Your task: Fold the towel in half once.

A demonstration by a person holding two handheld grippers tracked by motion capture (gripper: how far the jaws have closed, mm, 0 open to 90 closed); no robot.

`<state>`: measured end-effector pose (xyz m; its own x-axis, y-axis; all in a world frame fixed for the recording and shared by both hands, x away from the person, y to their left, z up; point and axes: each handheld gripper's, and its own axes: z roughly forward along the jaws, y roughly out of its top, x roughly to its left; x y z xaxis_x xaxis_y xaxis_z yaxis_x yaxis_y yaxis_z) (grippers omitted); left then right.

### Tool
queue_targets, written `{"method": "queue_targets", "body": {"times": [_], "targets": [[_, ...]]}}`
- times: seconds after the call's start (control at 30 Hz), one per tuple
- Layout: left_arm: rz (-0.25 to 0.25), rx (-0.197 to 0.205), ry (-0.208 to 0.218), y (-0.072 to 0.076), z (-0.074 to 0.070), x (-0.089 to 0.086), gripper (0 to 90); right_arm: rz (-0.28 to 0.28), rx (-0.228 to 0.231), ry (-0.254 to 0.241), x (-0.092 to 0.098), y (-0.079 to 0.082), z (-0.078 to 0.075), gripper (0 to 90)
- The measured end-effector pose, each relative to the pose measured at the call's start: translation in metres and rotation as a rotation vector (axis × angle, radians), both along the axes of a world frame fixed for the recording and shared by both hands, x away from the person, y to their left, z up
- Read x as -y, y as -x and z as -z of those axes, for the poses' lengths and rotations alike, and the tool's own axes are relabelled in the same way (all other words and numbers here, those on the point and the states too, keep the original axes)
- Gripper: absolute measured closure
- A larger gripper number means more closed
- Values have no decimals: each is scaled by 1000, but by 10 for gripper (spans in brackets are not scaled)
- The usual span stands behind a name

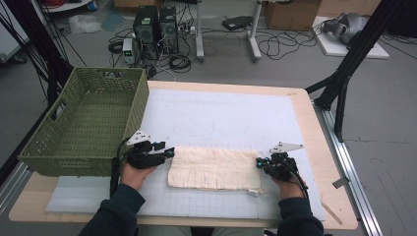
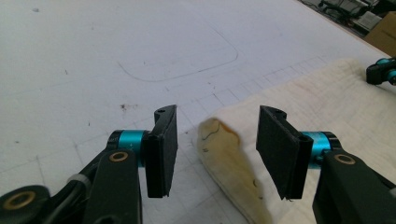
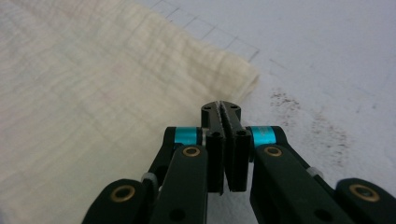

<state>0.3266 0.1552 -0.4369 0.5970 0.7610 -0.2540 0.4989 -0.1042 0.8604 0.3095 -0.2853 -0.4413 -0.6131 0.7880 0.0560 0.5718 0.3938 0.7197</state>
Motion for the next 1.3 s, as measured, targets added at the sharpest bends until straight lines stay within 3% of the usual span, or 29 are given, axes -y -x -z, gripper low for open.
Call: {"method": "queue_targets", "body": {"times": [0.17, 0.23, 0.27, 0.33, 0.4, 0.47, 0.53, 0.63, 0.87, 0.93, 1.07, 1.17, 1.3], "targets": [[5, -3, -27, -10, -1, 9, 476, 48, 58, -19, 1, -2, -7, 667], [-8, -14, -56, -17, 1, 14, 474, 58, 76, -43, 2, -5, -10, 616], [-10, -19, -49, -19, 3, 15, 481, 61, 90, -58, 2, -8, -11, 580], [0, -74, -61, -27, 8, 19, 496, 85, 98, -77, 1, -14, -11, 502], [12, -92, -89, -30, 13, 22, 521, 102, 91, -92, 0, -21, -8, 496], [4, -100, -118, -31, 16, 25, 577, 104, 74, -88, -3, -28, -4, 499], [20, -97, -122, -31, 16, 24, 723, 97, 56, -70, -7, -33, 0, 508], [45, -82, -155, -29, 15, 26, 814, 78, 34, -53, -11, -37, 5, 524], [15, -81, -200, -22, 11, 23, 845, 69, 23, -31, -13, -37, 7, 532], [14, -71, -211, -21, 11, 24, 845, 58, 22, -27, -13, -36, 7, 590], [18, -74, -183, -24, 14, 24, 833, -13, 0, -63, -13, -36, 7, 819], [15, -70, -178, -24, 13, 22, 850, -13, 20, -43, -13, -36, 6, 845], [-54, -32, -125, -28, 7, 19, 854, 7, 82, -28, -15, -37, 3, 849]]}}
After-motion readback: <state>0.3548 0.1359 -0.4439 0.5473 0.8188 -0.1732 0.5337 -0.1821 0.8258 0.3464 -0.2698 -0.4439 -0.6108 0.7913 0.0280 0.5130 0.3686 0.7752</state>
